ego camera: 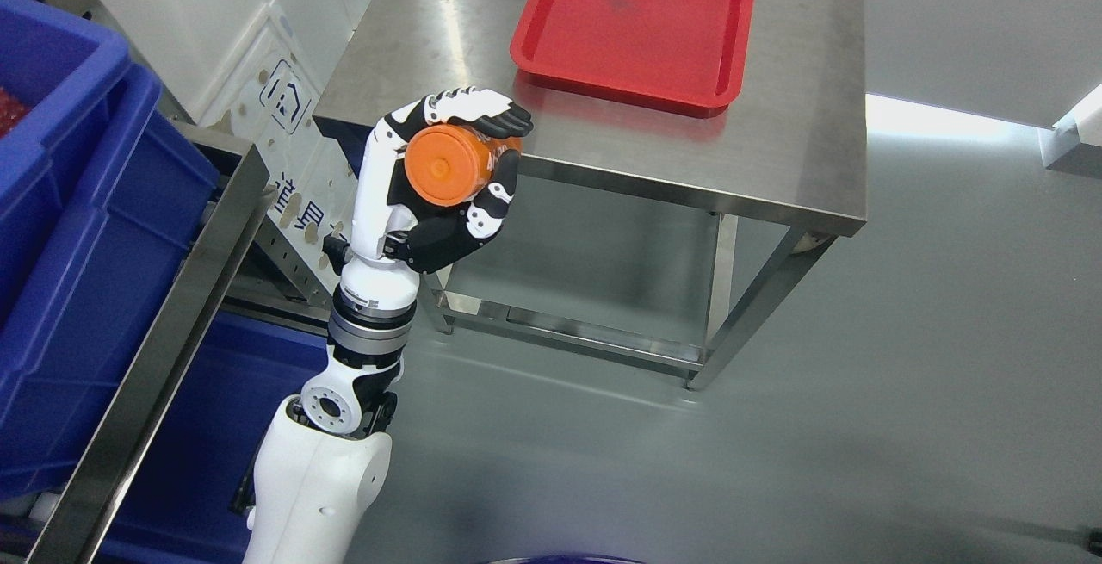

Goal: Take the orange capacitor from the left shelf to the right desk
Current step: 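Carry the orange cylinder in the left hand toward the red tray, then extend the left arm and lower the cylinder onto the red tray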

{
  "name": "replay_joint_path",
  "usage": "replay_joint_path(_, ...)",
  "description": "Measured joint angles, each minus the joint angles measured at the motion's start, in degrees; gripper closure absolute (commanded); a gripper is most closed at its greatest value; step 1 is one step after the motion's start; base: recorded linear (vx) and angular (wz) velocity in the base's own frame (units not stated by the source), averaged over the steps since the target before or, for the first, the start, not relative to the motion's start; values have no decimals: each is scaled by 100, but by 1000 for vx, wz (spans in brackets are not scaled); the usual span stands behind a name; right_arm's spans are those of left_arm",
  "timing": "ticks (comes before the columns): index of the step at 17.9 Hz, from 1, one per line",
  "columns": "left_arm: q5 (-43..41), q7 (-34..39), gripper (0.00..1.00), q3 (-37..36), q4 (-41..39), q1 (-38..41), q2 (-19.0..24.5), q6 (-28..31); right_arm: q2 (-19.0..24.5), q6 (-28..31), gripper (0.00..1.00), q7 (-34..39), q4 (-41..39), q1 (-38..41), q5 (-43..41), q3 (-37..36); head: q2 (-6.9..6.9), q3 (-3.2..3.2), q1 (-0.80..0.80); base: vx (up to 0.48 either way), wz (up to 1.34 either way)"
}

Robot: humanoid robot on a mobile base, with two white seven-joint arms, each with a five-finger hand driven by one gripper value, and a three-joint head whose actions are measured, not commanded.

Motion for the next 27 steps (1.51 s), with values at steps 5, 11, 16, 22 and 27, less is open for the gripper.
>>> replay_joint_path(5,0,0,97,-173,76,-103,0,-1,0,0,0,0,0,0,0,0,0,0,0,190,-100)
replay_joint_path(11,16,40,98,-435,153,-552,0,116,0,4,0,0,0,0,0,0,0,0,0,169,-102)
replay_joint_path(16,41,70,98,-687,355,-1304,0,1642,0,21,0,0,0,0,0,0,0,0,0,135,-88)
replay_joint_path(22,82,311,97,-849,1148,-2441,0,3483,0,8,0,0,0,0,0,0,1,0,0,79,-46)
replay_joint_path(27,474,393,96,-1010,2022,-3075,0,3849,0,1,0,0,0,0,0,0,1,0,0,18,-14)
